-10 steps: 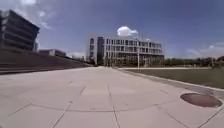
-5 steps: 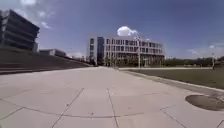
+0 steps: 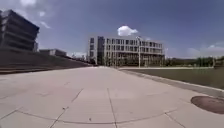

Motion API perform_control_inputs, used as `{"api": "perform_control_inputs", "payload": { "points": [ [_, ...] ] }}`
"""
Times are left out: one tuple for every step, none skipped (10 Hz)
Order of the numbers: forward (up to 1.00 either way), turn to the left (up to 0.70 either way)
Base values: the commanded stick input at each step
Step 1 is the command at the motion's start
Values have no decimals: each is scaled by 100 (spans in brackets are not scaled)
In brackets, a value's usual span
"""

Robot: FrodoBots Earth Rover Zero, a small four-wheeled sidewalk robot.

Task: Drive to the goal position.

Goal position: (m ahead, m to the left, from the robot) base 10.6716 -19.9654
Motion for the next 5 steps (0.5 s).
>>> {"api": "perform_control_inputs", "payload": {
  "points": [
    [30, 1],
    [30, 1],
    [30, 1],
    [30, 1],
    [30, 1]
  ]
}}
